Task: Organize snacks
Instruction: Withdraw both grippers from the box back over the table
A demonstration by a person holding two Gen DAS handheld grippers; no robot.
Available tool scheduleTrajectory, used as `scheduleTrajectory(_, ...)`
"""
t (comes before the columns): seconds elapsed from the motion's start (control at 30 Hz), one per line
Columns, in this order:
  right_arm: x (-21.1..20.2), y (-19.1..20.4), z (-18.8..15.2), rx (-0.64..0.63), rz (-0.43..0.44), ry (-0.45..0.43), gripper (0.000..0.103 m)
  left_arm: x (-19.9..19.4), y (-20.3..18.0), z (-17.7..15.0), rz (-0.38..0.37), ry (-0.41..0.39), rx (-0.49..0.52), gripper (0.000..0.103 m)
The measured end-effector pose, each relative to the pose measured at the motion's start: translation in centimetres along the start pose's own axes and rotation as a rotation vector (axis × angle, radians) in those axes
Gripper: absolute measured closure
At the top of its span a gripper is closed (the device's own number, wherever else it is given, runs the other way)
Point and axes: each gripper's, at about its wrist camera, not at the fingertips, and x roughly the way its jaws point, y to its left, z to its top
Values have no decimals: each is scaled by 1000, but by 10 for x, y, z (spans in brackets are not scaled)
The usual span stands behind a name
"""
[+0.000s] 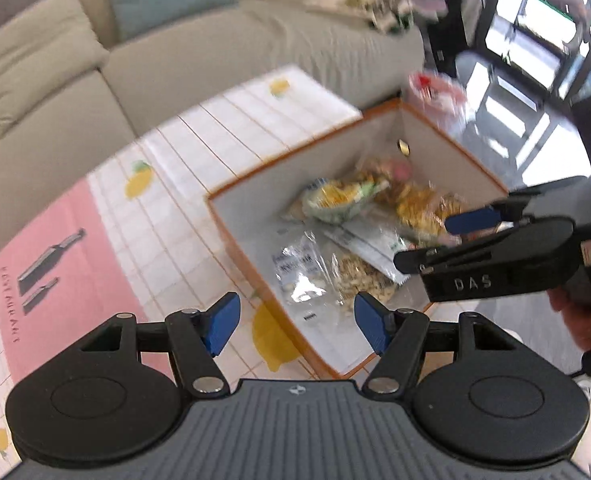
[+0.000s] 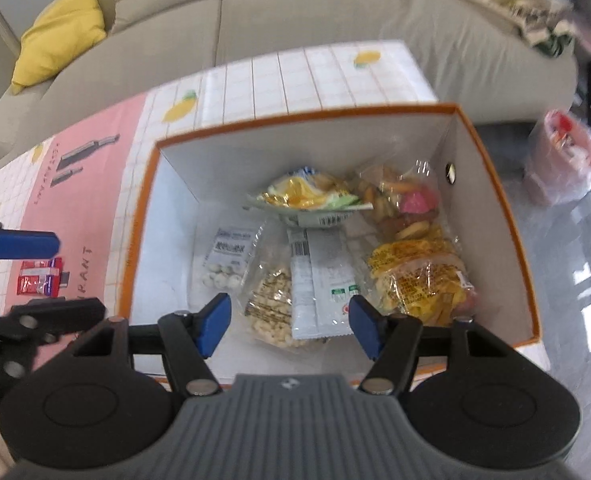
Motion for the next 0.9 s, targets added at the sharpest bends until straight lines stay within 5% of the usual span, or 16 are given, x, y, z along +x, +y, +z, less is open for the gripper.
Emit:
scheduleTrajectory(0.43, -69, 93, -54, -48, 70, -370, 34, -77, 51, -90, 144, -317, -288, 27)
scheduleTrajectory(0.73, -53, 155, -97, -126, 76, -465, 34, -67, 81, -152, 234, -287, -414, 30)
scheduleTrajectory(0.9, -26, 176, -113, -165, 63, -431, 34, -52, 100, -182, 175, -218, -521, 33)
